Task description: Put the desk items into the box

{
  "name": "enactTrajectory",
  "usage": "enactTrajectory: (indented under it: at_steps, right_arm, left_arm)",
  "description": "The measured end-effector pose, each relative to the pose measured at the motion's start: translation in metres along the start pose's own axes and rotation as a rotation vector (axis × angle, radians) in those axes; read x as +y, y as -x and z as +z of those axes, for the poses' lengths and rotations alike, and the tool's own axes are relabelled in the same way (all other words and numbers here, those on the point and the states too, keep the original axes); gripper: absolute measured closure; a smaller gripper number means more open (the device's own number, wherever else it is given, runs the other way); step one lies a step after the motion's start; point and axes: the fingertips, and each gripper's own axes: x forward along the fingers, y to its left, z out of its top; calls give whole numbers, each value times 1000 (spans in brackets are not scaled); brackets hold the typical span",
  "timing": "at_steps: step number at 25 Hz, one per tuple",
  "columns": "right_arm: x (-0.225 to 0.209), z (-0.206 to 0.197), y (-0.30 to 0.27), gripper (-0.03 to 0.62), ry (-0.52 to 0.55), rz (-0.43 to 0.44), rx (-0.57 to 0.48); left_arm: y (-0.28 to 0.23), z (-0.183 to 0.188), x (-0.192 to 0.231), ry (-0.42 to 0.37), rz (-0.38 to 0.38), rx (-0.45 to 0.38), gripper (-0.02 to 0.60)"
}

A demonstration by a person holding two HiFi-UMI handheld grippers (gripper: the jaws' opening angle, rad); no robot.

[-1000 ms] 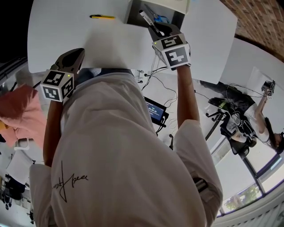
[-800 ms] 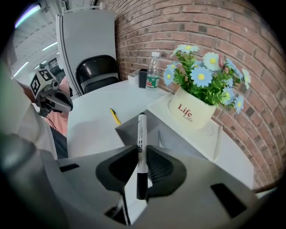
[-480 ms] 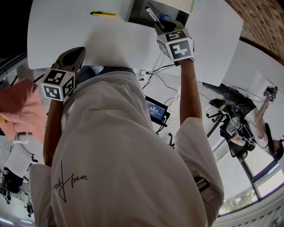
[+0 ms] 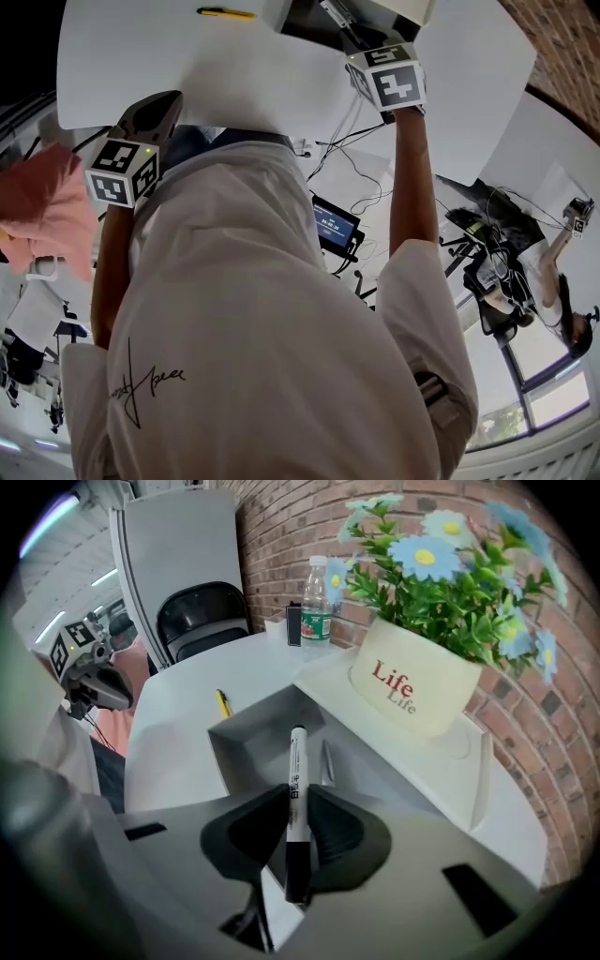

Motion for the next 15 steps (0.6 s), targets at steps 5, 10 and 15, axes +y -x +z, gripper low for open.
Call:
enactTrajectory:
  at_steps: [5,10,15]
  right_arm:
    - [-1,5,-7,513,17,14,11]
    - [2,6,-14,513,30,22,23]
    - [7,6,-17,511,47,22,45]
  left_arm:
    - [2,-2,1,9,9,11,575]
    - [5,-4,3,15,17,15,575]
    - [9,-5,3,17,23,18,575]
